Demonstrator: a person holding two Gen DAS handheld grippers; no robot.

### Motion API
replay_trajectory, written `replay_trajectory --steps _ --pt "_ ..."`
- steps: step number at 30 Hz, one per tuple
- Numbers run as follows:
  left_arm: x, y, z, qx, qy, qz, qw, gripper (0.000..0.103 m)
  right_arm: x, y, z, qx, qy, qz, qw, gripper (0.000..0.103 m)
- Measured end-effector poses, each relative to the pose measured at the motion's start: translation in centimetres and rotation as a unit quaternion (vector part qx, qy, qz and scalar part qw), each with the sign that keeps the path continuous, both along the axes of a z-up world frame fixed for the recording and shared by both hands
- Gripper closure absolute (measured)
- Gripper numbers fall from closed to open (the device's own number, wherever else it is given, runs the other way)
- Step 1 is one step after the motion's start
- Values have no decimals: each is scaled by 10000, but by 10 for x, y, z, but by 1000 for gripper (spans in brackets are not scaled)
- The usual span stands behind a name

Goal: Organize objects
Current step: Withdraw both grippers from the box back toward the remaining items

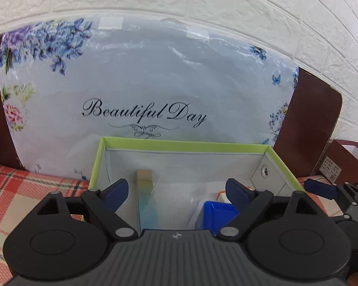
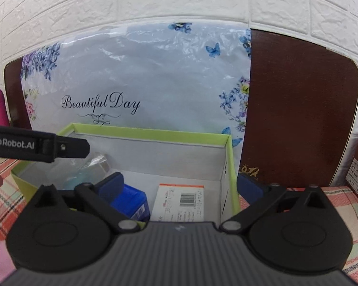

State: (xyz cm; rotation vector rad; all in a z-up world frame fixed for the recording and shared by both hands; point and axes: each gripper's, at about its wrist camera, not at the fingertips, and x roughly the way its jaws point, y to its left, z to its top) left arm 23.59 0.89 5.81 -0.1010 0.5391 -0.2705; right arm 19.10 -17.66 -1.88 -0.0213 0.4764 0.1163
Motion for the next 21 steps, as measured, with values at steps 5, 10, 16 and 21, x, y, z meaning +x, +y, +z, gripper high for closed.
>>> replay_trajectory --steps 5,10,16,21 --pt "-40 12 12 -98 -564 445 9974 12 -18 -6 5 15 -134 -135 9998 0" --pt "-153 27 30 99 -2609 1915 9461 6 -78 -14 38 148 -961 -66 9952 0" --pt "-229 48 30 39 -2855 2827 9157 2 -145 -14 84 672 -1698 200 9830 0" --pt "-246 63 26 -73 -2379 2550 9372 34 -177 -1 101 596 -1785 279 9817 9"
